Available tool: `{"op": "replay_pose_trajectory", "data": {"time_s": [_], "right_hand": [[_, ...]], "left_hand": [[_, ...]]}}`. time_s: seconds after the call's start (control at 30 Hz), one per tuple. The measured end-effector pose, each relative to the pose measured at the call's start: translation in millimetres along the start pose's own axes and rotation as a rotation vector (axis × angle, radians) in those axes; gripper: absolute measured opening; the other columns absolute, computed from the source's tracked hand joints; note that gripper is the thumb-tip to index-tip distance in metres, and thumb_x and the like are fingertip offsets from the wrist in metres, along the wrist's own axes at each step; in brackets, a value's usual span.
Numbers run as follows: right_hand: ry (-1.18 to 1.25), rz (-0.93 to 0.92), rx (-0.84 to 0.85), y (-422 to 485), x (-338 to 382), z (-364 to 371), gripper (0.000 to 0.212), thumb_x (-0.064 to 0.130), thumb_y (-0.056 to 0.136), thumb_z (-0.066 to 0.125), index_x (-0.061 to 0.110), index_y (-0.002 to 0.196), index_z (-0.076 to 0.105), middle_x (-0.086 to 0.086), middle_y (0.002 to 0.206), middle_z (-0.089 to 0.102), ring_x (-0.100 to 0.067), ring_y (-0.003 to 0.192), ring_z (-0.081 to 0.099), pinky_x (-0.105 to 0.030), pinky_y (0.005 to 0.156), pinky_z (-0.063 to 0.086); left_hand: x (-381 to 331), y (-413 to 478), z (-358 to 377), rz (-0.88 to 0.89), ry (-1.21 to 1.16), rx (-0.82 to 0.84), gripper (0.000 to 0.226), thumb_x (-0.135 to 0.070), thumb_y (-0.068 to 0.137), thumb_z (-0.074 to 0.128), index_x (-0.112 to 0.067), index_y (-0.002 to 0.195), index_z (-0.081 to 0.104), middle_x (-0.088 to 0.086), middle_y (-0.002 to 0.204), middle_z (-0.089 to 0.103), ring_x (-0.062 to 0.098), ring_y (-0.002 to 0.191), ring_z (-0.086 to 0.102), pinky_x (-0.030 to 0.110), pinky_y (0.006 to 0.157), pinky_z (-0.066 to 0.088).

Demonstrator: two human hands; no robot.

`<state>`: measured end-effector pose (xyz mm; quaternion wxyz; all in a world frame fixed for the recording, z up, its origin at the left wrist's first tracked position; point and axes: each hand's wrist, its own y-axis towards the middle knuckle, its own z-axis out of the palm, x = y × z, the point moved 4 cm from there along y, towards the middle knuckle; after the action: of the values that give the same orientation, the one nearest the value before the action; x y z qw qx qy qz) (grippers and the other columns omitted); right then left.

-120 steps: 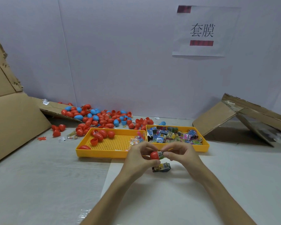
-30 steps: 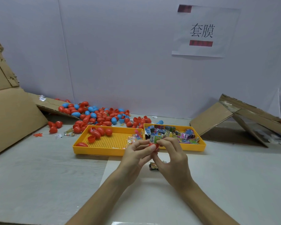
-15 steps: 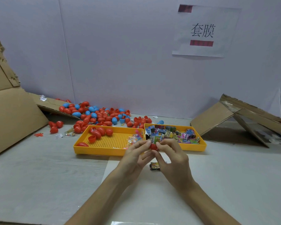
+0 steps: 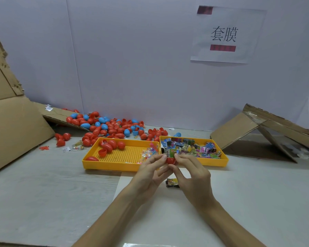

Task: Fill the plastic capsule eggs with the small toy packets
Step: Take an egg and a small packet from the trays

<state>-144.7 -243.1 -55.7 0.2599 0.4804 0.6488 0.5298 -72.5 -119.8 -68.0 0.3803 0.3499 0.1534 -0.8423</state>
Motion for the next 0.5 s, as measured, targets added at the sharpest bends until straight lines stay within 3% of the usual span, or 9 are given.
{"op": "replay_pose_trajectory", "data": {"time_s": [0.2, 0.37, 0.5], "right_hand": [[-0.009, -0.006, 0.016, -2.6, -3.8, 1.2, 0.022, 0.012, 0.085, 0.076, -0.002, 0.102, 0.075, -0.009, 0.096, 0.073, -0.021, 0.088, 0.071, -0.032, 0.08, 0.06], [0.033, 0.046, 0.011, -0.9, -2.3, 2.0, 0.03, 0.019, 0.089, 0.072, 0.002, 0.113, 0.073, -0.004, 0.103, 0.072, -0.013, 0.097, 0.066, -0.02, 0.091, 0.053], [0.052, 0.084, 0.014, 2.3, -2.2, -0.4, 0.036, 0.027, 0.089, 0.071, 0.003, 0.116, 0.071, -0.002, 0.107, 0.073, -0.009, 0.104, 0.066, -0.015, 0.097, 0.049]], "left_hand": [[1.2, 0.8, -0.4, -0.008, 0.016, -0.001, 0.024, -0.011, 0.091, 0.069, -0.002, 0.112, 0.064, 0.022, 0.118, 0.071, 0.028, 0.104, 0.073, 0.034, 0.084, 0.061], [1.4, 0.6, -0.1, -0.009, 0.011, -0.01, 0.022, -0.014, 0.088, 0.071, -0.004, 0.108, 0.066, 0.022, 0.117, 0.07, 0.029, 0.106, 0.071, 0.034, 0.085, 0.061], [1.0, 0.4, -0.7, -0.015, 0.01, -0.029, 0.038, -0.015, 0.085, 0.073, -0.002, 0.119, 0.063, 0.021, 0.117, 0.071, 0.029, 0.107, 0.072, 0.034, 0.084, 0.061]]}}
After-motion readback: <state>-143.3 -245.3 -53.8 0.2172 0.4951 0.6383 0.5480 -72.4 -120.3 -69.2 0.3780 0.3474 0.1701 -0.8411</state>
